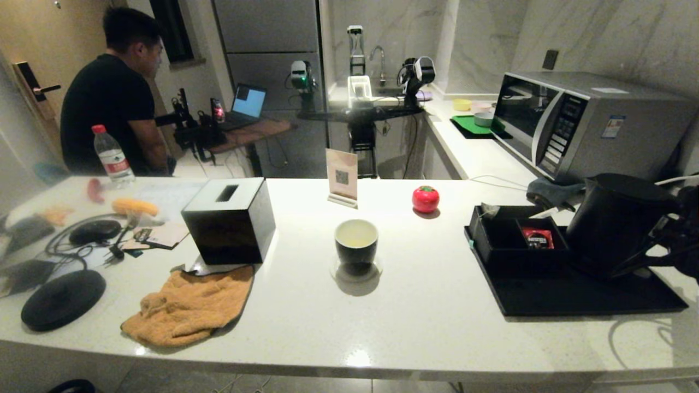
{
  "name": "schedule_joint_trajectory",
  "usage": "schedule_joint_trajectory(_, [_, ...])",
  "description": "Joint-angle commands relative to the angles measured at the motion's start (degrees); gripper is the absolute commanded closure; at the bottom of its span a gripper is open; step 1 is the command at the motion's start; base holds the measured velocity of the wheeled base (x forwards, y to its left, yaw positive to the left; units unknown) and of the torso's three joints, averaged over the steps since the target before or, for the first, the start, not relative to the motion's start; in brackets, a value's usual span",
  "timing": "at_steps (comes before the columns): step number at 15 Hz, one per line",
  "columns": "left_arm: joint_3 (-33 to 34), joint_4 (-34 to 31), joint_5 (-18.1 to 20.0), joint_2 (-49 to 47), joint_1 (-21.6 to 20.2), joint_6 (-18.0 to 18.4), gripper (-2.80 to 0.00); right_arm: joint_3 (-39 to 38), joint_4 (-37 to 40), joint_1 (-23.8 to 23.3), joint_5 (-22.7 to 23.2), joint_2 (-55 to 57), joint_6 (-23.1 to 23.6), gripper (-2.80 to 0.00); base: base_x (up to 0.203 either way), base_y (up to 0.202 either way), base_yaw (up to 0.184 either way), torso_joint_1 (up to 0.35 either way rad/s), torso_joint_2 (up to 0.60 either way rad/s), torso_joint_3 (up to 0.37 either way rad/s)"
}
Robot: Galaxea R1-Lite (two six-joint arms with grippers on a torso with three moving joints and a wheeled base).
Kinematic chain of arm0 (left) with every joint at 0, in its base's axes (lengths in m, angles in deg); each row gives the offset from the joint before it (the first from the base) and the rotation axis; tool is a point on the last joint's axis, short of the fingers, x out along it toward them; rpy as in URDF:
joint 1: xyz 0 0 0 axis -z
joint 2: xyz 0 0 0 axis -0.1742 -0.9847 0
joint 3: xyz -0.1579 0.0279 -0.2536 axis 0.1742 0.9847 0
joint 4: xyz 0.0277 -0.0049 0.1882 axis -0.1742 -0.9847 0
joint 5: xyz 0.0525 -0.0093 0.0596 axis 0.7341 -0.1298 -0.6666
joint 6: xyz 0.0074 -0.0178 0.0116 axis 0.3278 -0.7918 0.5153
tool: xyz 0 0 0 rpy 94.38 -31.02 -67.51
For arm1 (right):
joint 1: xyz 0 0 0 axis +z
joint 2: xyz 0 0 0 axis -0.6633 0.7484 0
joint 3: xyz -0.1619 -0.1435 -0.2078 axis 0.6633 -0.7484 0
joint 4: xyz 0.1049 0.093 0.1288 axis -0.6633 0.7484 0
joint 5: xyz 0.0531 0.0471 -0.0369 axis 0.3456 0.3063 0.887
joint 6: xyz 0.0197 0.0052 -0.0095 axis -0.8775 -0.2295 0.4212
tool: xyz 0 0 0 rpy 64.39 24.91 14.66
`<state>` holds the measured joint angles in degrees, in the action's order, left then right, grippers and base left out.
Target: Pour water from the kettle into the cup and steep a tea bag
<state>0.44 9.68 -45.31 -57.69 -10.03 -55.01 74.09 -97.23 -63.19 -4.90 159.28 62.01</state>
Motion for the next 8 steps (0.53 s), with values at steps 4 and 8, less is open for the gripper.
schedule_joint_trajectory(4, [0.00, -0.01, 0.00, 0.00, 0.00, 0.01, 0.00, -0.23, -2.30, 0.02, 0.07, 1.55, 0.02, 0.00, 0.000, 0.000, 0.000, 0.000, 0.00, 0.000])
schedule_joint_trajectory(8, [0.00, -0.01, 0.00, 0.00, 0.00, 0.01, 0.00, -0.40, -2.25, 0.02, 0.12, 1.73, 0.11, 0.00, 0.000, 0.000, 0.000, 0.000, 0.00, 0.000])
